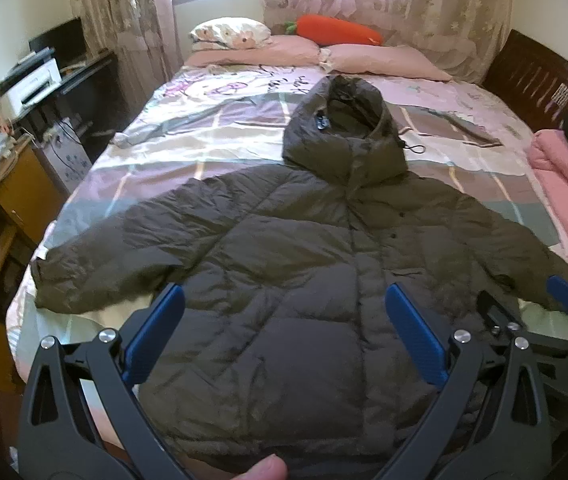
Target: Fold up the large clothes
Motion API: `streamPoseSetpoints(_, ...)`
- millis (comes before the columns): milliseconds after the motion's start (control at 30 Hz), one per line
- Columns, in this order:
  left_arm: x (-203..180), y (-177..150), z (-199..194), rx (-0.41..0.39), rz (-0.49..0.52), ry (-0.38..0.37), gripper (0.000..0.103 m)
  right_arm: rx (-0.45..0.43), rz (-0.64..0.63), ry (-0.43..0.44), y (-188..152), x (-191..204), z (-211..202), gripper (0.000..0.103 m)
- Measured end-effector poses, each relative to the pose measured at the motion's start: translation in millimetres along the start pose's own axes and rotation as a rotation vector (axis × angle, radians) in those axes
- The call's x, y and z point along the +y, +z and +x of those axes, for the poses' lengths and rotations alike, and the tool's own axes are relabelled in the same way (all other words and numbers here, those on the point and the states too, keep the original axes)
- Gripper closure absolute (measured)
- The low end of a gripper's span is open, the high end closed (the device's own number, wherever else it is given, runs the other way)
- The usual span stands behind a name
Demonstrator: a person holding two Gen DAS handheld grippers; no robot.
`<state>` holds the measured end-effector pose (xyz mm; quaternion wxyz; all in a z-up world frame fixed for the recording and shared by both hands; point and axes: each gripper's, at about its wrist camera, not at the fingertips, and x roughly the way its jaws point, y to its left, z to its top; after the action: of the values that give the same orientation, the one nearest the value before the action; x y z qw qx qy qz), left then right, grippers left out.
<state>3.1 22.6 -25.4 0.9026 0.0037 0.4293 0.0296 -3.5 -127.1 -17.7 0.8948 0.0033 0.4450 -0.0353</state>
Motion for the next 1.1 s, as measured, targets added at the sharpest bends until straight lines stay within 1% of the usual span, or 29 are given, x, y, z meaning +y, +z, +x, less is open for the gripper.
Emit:
streamPoseSetpoints(67,2.3,-2.3,6.5,0.004,0.013,0.037,0.002,0.006,0.001,0.019,-1.5,-0.6,2.9,0.001)
streamPoseSetpoints(100,4.0,-3.3,9.5,0.011,0.013,0.044,0.002,0.004,0.004,0.025,-2.6,-1.4,4.2,0.001)
streamPoseSetpoints(200,12.0,-6.6,15.7,0.033,0.001,0.049,0.002,-0.008,0.003,0.031,-6.1,-2.6,7.1,0.001)
streamPoseSetpoints(333,23.8,-10.6,7.9,0.02,-0.005,0.064,0.002,-0.01,0.007,0.043,-14.7,-5.4,7.2,0.001)
streamPoseSetpoints(433,37.7,-16.2,-0.6,0.012,-0.022,0.058,0.002,-0.014,0.009,0.065,-22.1,-5.4,4.3,0.001)
streamPoseSetpoints(533,52.1,-20.2,-6.6,0.004,-0.041,0.071,0.002,-0.034,-0.007,0.039,-29.2,-1.6,5.0,0.001)
streamPoseSetpoints(633,62.6,-24.5,-7.9,0.008,-0.064,0.074,0.002,-0.034,-0.027,0.012,-37.0,-0.2,13.4,0.001)
streamPoseSetpoints(733,70.8,-30.1,-1.3,0.036,-0.095,0.037,0.002,-0.017,-0.042,0.025,-40.1,-8.2,25.4,0.001)
streamPoseSetpoints(800,71.1,-33.2,8.7,0.075,-0.106,0.003,0.002,0.02,-0.018,0.049,-32.6,-29.0,37.5,0.001)
streamPoseSetpoints(833,69.2,-34.3,12.5,0.087,-0.104,-0.002,0.002,0.033,0.001,0.049,-30.1,-38.9,41.4,0.001)
streamPoseSetpoints(867,66.0,-35.6,17.1,0.103,-0.095,0.002,0.002,0.055,0.051,0.029,-23.8,-61.0,49.8,0.001)
streamPoseSetpoints(900,63.8,-36.6,18.6,0.105,-0.087,0.023,0.002,0.071,0.097,0.013,-20.7,-78.9,55.8,0.001)
streamPoseSetpoints(933,60.2,-36.9,18.0,0.09,-0.076,0.07,0.002,0.096,0.155,-0.001,-16.7,-102.3,64.4,0.001)
streamPoseSetpoints(1000,53.5,-37.5,15.2,0.055,-0.048,0.11,0.002,0.149,0.266,-0.03,-11.9,-150.4,82.8,0.001)
streamPoseSetpoints(1033,49.6,-37.2,14.0,0.043,-0.03,0.109,0.002,0.17,0.315,-0.049,-11.8,-170.2,90.2,0.001)
streamPoseSetpoints(1067,43.3,-36.4,14.2,0.041,-0.007,0.095,0.002,0.212,0.414,-0.07,-13.2,-207.0,102.8,0.001)
streamPoseSetpoints(1100,36.4,-34.6,15.9,0.05,0.016,0.075,0.002,0.237,0.471,-0.07,-15.7,-226.5,109.7,0.001)
